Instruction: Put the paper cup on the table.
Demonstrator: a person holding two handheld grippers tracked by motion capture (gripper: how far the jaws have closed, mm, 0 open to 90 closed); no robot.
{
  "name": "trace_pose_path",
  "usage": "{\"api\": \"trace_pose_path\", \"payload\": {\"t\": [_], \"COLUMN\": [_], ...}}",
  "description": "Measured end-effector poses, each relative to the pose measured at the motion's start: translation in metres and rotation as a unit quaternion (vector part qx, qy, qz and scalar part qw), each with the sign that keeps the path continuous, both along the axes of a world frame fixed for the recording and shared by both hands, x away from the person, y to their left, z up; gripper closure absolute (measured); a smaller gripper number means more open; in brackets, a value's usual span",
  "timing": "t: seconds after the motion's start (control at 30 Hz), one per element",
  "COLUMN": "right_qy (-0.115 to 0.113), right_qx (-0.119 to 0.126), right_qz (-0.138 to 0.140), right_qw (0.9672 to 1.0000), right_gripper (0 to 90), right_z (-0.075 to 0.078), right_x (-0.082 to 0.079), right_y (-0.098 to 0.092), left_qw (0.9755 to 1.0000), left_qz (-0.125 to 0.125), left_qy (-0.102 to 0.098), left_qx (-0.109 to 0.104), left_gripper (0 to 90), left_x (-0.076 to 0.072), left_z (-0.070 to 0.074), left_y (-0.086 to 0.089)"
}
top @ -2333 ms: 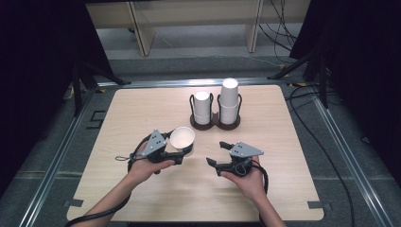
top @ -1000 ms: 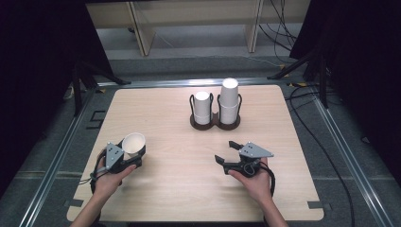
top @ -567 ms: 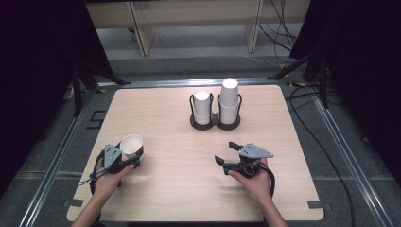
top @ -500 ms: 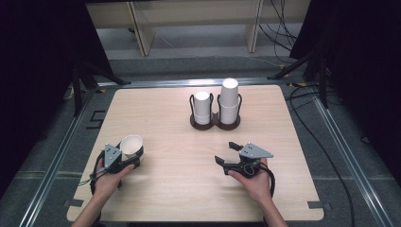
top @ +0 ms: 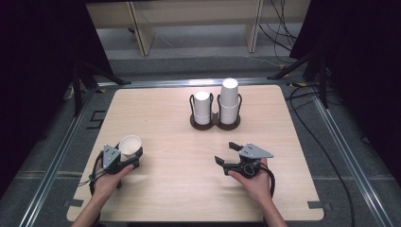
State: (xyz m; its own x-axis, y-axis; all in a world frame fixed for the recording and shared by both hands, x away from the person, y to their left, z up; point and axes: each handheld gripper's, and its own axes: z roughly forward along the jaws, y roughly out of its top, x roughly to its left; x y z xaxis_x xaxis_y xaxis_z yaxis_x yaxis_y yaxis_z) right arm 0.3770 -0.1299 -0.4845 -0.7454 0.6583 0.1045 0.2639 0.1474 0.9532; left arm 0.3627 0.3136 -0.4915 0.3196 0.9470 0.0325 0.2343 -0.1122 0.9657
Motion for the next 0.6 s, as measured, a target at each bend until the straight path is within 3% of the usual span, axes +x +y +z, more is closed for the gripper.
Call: {"api": "trace_pose_path", "payload": {"t": [0.13, 0.17, 0.2, 0.27, 0.33, 0.4, 0.53, 0.6], "right_qy": [-0.005, -0.025, -0.025, 0.001, 0.004, -0.005, 0.008, 0.0], "right_qx": [-0.002, -0.008, -0.008, -0.002, 0.007, 0.001, 0.006, 0.003], "right_qz": [-0.004, -0.005, -0.005, -0.01, -0.002, -0.01, -0.006, -0.01], "right_qw": [1.0, 0.9996, 0.9996, 0.9999, 1.0, 0.9999, 0.9999, 0.9999], "right_gripper": [19.3, 19.3, 19.3, 19.1, 19.1, 18.9, 18.9, 18.9], "right_z": [-0.001, -0.001, -0.001, 0.0, 0.0, -0.001, -0.001, -0.001], "right_x": [0.001, 0.003, 0.003, -0.001, 0.0, 0.001, 0.001, 0.002], "right_y": [-0.001, -0.002, -0.002, -0.003, -0.002, -0.004, -0.006, -0.006], "left_qw": [1.0, 1.0, 1.0, 0.9999, 0.9999, 0.9999, 0.9999, 0.9998], "left_qz": [-0.001, -0.004, -0.004, -0.003, -0.004, -0.004, 0.003, 0.004], "left_qy": [0.0, -0.005, -0.005, -0.004, -0.007, -0.006, -0.005, -0.009], "left_qx": [-0.003, -0.007, -0.007, -0.009, -0.01, -0.011, -0.012, -0.015], "left_gripper": [11.4, 9.4, 7.8, 5.0, 4.0, 2.4, 2.3, 2.2], "left_x": [-0.003, -0.003, -0.003, -0.008, -0.009, -0.013, -0.021, -0.024], "left_z": [0.0, 0.0, 0.0, 0.002, 0.001, 0.001, 0.001, 0.0], "left_y": [0.001, 0.001, 0.001, 0.002, 0.003, 0.005, 0.01, 0.011]}}
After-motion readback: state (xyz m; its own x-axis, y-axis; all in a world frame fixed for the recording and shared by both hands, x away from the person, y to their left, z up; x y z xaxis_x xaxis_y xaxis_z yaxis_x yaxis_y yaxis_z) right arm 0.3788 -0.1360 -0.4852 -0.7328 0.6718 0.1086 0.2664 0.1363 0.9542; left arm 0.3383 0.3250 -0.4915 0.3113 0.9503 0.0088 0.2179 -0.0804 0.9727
